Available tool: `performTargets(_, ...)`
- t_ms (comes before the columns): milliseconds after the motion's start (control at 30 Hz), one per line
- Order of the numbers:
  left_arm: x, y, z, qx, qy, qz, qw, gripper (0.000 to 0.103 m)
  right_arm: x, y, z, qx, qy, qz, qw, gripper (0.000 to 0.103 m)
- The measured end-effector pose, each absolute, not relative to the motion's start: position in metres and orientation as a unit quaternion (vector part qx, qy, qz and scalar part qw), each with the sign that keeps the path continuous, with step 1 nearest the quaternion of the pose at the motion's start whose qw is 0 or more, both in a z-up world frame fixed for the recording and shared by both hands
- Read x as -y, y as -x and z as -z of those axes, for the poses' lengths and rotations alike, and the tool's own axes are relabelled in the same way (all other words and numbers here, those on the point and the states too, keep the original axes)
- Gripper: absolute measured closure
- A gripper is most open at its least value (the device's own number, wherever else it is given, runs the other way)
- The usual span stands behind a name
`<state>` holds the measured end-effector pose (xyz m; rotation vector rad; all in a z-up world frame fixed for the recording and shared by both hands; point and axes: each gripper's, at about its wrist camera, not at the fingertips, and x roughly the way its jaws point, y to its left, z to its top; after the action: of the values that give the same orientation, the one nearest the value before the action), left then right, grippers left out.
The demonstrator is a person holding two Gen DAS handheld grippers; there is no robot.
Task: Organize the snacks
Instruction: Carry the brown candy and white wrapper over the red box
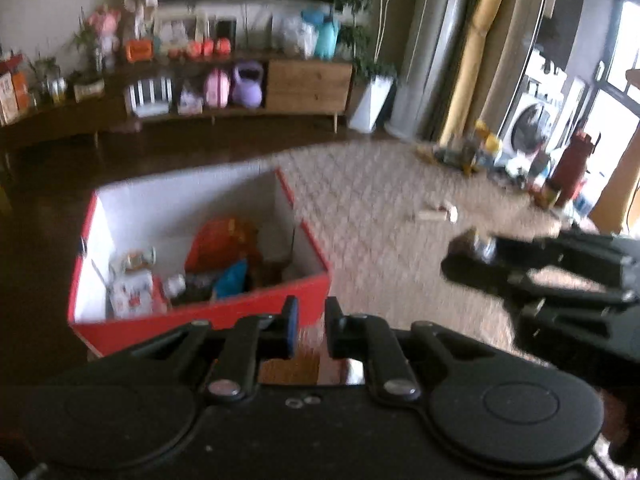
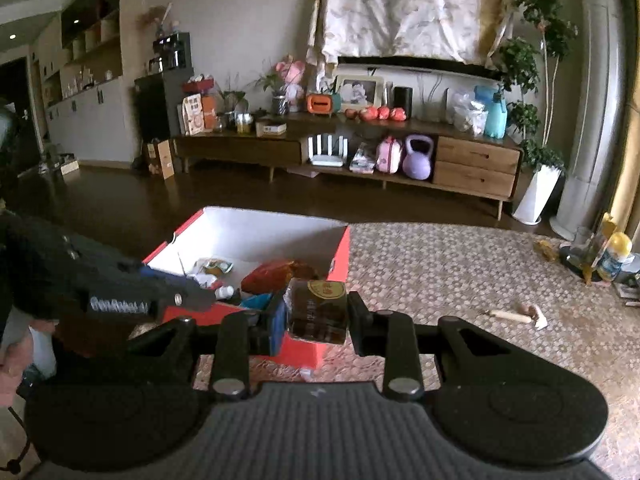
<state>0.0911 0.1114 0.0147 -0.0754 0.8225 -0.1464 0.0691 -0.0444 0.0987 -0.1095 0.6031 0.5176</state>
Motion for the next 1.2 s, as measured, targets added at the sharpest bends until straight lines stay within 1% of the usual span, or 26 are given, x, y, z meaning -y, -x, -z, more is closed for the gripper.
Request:
performTargets(133,-0.104,-0.093,0.017,-0.427,0.030,0.077,0.900,0.082,0.048,-0.068,-0.085,-0.310,0.048,-0.247,0.917,0.072)
performTargets(167,-0.102,-0.094,0.023,-0.431,0.027,0.078,0.899,0.077,0.049,-0.068,-0.082,-0.313,0.046,-0.244,0.917,0.072)
performTargets(233,-0.099,-0.095,0.035,-0.434,0.028,0.077,0.897,0.071,0.053,-0.067,-0.075,-0.321,0.041,-0.241,0.915,0.072)
performTargets(267,-0.099,-0.094,0.040,-0.437,0.030,0.076,0.896,0.060,0.056,-0.067,-0.073,-0.323,0.040,-0.238,0.915,0.072)
performTargets(300,-0.098,-0.096,0.046,-0.438,0.035,0.075,0.895,0.035,0.058,-0.065,-0.071,-0.325,0.039,-0.236,0.915,0.072)
performTargets(367,-0.095,-0.094,0.054,-0.430,0.035,0.066,0.899,0.003,0.064,-0.065,-0.068,-0.327,0.034,-0.235,0.915,0.072)
performTargets(400,-0.092,-0.093,0.058,-0.425,0.030,0.063,0.902,0.003,0.067,-0.065,-0.066,-0.329,0.033,-0.234,0.914,0.072)
performTargets(533,-0.083,-0.108,0.080,-0.448,0.025,0.060,0.892,0.003,0.076,-0.065,-0.060,-0.335,0.029,-0.232,0.913,0.072)
performTargets(633,-0.078,-0.118,0.102,-0.468,0.029,0.055,0.882,0.008,0.081,-0.067,-0.054,-0.342,0.026,-0.229,0.911,0.072)
performTargets(800,-0.069,-0.129,0.134,-0.501,0.023,0.050,0.864,0.033,0.089,-0.067,-0.048,-0.349,0.022,-0.223,0.910,0.072)
performTargets(833,-0.067,-0.130,0.138,-0.504,0.025,0.051,0.862,0.036,0.091,-0.068,-0.047,-0.350,0.022,-0.222,0.910,0.072)
performTargets(900,-0.067,-0.131,0.143,-0.508,0.032,0.055,0.859,0.056,0.093,-0.068,-0.046,-0.351,0.022,-0.219,0.910,0.072)
performTargets(967,-0.067,-0.131,0.144,-0.507,0.031,0.052,0.860,0.064,0.096,-0.069,-0.045,-0.352,0.021,-0.217,0.910,0.072)
performTargets(1000,-0.067,-0.130,0.144,-0.504,0.032,0.054,0.861,0.071,0.097,-0.069,-0.045,-0.352,0.020,-0.215,0.911,0.072)
performTargets(1033,-0.067,-0.130,0.144,-0.503,0.032,0.054,0.862,0.071,0.098,-0.070,-0.045,-0.352,0.020,-0.214,0.911,0.072)
performTargets(1100,-0.068,-0.129,0.142,-0.499,0.031,0.051,0.864,0.078,0.099,-0.070,-0.043,-0.353,0.018,-0.213,0.911,0.072)
performTargets(1200,-0.070,-0.127,0.138,-0.492,0.033,0.052,0.868,0.083,0.098,-0.070,-0.042,-0.354,0.018,-0.212,0.910,0.072)
